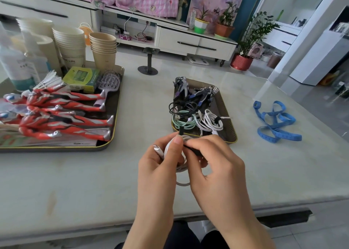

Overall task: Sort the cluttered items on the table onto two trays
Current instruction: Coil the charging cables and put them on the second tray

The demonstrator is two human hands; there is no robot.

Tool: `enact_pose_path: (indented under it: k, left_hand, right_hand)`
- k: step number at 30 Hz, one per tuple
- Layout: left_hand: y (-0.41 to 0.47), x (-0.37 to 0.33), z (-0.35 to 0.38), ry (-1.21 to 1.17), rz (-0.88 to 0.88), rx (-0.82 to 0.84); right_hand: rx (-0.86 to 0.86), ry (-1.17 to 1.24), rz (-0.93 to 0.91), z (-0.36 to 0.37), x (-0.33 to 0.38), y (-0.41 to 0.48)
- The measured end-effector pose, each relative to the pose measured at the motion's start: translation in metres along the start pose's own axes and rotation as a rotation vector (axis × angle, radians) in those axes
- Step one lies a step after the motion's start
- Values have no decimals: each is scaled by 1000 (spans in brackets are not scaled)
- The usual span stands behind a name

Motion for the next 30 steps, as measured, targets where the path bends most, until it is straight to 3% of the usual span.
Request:
enact_pose_path:
  k: [5, 13, 16, 22, 26, 30]
  left_hand:
    - [1, -6, -6, 53, 44, -64]
    - [-5, -13, -4, 177, 135, -98]
    - [-7, -15, -1, 221, 186, -71]
    - [-11, -17, 8, 301, 235, 23]
    - [-11, -15, 7, 302, 201, 10]
    - [-9, -4, 0, 237, 55, -37]
  right_hand:
    - [41, -78, -131, 0, 4, 5]
    - [151, 257, 308, -11, -26, 16]
    - [239, 292, 328, -12, -30, 16]
    - [202, 318, 361, -16, -34, 16]
    - [219, 318, 381, -15, -34, 15]
    - [232, 254, 325, -15, -29, 13]
Point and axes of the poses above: each hand's wrist, its own y-axis towards the middle knuckle, its own z-axis out of the palm, x = y × z, the point moved 8 cm from there along y, towards the middle knuckle, and after that the axes turned 12 degrees about -x, right-handed, at the moved point
